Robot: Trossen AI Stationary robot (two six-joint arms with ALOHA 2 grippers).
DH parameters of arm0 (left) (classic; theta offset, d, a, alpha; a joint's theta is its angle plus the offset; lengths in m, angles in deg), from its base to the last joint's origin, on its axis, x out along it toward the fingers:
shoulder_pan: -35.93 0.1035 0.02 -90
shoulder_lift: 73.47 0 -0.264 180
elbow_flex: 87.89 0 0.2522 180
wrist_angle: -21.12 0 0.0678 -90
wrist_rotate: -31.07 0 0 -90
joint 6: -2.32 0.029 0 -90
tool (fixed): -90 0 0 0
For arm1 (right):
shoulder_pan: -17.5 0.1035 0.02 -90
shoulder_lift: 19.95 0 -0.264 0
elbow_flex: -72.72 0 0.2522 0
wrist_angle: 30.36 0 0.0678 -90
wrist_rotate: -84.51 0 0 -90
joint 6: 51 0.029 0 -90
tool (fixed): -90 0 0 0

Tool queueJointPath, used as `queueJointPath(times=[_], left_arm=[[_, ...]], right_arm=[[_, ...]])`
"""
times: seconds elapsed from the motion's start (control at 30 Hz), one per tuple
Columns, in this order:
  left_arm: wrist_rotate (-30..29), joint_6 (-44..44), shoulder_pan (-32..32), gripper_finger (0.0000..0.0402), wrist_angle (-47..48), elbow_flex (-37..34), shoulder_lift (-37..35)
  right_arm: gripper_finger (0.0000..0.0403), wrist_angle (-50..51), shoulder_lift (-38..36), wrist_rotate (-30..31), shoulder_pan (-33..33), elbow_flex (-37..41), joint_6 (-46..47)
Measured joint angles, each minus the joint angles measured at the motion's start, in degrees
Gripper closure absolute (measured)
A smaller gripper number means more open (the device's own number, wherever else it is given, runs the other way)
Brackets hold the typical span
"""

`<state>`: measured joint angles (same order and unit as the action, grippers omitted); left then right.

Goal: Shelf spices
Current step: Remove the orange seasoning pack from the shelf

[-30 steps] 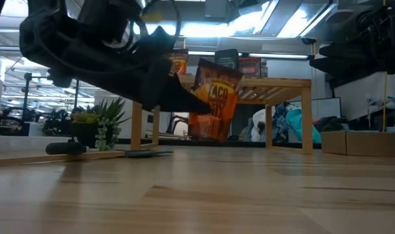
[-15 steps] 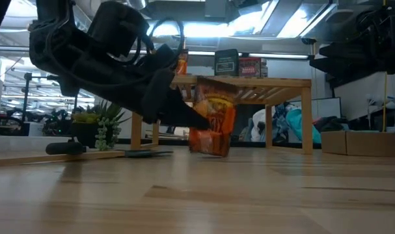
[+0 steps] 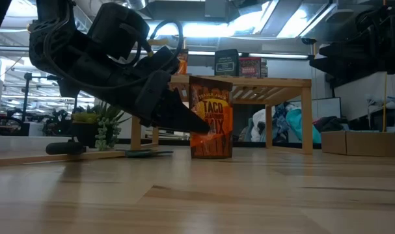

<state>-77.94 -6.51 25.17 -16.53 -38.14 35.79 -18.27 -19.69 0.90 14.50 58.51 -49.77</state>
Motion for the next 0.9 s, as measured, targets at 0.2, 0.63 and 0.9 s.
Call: queueJointPath(times=[0.2, 0.63, 0.9], left_arm=[[-0.13, 0.01, 0.07, 0.0213, -0.08, 0.17, 0.00], [-1.07, 1.50, 1.76, 0.0179, -0.17, 3.11, -0.10], [-1.03, 2.84, 1.88, 0.0180, 1.83, 4.07, -1.97]], right_arm=[[0.0126, 0.01, 0.00, 0.00, 0.00, -0.01, 0.00], [0.0126, 0.00, 0.00, -0.01, 0.00, -0.01, 0.00], [0.0126, 0.25, 0.00, -2.65, 0.00, 0.00, 0.02]])
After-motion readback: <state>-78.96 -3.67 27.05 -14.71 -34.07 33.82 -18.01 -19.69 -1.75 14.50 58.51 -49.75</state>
